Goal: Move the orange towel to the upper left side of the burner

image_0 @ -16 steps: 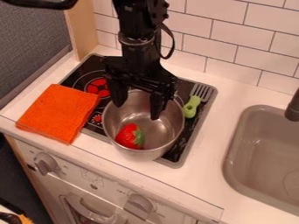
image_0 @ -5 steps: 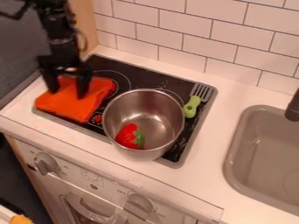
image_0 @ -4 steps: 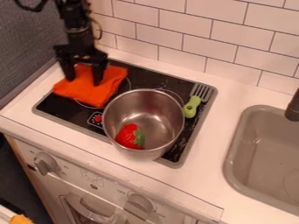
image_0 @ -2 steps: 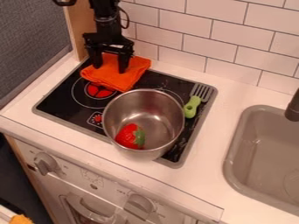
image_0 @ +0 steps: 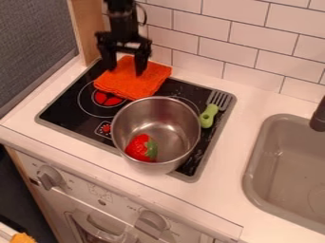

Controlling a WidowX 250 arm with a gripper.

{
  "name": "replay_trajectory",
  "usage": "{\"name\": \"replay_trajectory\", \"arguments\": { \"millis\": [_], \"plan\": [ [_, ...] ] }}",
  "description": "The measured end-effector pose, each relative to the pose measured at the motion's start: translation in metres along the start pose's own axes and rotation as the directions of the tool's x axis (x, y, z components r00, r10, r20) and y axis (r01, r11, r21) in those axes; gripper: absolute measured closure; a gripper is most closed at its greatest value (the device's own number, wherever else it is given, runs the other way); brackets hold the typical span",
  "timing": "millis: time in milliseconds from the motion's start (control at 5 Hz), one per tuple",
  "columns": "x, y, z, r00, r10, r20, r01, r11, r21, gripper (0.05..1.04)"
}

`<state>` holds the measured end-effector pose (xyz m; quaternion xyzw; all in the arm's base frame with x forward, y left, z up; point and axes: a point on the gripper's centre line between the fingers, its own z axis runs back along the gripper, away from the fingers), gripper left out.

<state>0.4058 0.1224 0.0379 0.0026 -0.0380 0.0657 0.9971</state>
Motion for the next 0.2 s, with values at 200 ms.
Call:
{"name": "replay_trajectory", "arguments": {
  "millis": [200],
  "plan": [
    [0.0026, -0.0025, 0.0317, 0.999, 0.001, 0.04, 0.0, 1.0, -0.022, 0.085]
  ]
}}
